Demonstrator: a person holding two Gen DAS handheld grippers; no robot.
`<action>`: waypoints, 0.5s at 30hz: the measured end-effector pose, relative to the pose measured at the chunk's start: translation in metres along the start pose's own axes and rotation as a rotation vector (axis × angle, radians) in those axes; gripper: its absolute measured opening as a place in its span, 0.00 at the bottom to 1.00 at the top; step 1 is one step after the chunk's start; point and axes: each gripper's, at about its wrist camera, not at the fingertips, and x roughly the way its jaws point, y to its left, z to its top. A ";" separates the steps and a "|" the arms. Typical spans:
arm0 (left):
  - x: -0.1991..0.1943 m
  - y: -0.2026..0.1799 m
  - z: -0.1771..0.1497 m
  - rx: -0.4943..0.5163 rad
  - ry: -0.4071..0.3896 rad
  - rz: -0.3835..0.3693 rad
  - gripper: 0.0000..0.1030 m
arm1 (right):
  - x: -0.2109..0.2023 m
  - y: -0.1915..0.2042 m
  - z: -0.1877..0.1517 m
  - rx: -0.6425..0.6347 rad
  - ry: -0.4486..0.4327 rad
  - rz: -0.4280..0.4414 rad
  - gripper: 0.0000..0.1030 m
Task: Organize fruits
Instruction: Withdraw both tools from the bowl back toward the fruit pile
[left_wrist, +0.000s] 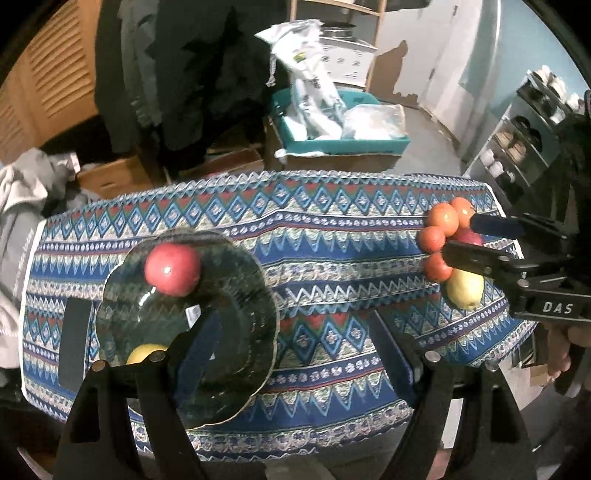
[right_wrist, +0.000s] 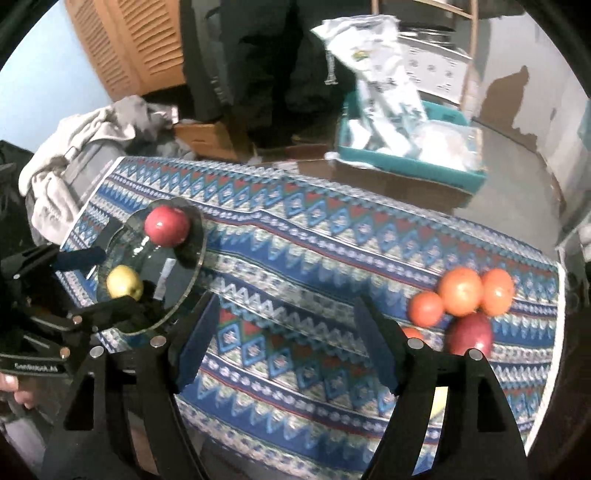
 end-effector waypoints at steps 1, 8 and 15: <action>0.000 -0.005 0.001 0.011 -0.003 0.000 0.81 | -0.004 -0.004 -0.002 0.004 -0.004 -0.005 0.74; -0.002 -0.037 0.008 0.061 -0.009 -0.011 0.81 | -0.031 -0.040 -0.018 0.048 -0.026 -0.044 0.79; 0.004 -0.068 0.017 0.115 -0.011 -0.035 0.81 | -0.036 -0.078 -0.036 0.106 -0.013 -0.077 0.79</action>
